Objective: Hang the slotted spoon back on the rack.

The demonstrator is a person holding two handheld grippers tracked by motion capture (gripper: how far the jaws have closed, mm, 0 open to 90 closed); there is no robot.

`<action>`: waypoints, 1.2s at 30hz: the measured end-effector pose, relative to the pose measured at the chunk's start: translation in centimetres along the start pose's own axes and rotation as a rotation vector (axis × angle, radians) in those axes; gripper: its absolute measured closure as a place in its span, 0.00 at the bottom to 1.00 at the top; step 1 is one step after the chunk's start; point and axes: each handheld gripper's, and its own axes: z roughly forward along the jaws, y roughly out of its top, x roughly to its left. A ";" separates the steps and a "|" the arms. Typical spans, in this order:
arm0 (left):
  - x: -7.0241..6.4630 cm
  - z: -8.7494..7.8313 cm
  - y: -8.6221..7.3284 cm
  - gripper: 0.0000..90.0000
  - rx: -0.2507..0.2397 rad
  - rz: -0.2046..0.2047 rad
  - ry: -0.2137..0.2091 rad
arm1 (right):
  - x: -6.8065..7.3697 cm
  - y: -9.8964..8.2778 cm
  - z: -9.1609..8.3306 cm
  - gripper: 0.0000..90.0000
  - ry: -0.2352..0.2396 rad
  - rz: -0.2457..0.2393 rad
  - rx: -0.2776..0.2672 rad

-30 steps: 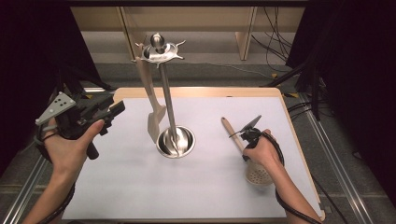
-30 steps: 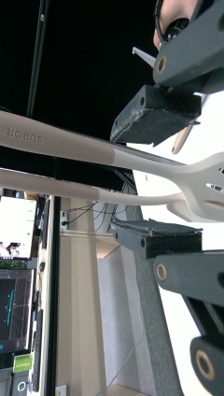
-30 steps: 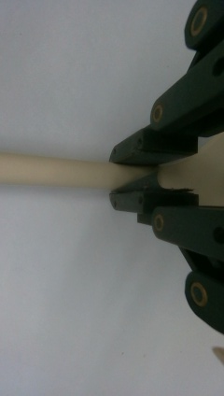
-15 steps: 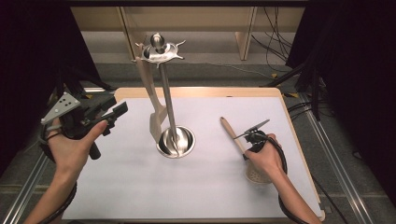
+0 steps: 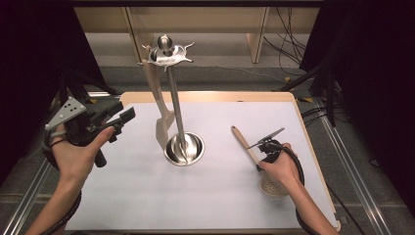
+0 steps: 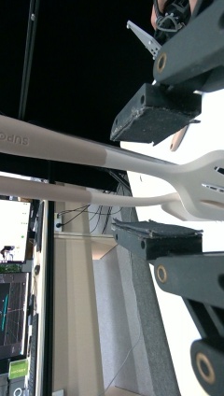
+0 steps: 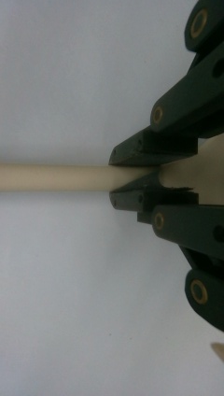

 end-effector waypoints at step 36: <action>-0.1 0.3 -0.3 0.53 0.021 -0.001 -0.013 | 0.4 1.5 0.0 0.88 -0.003 -0.002 -0.025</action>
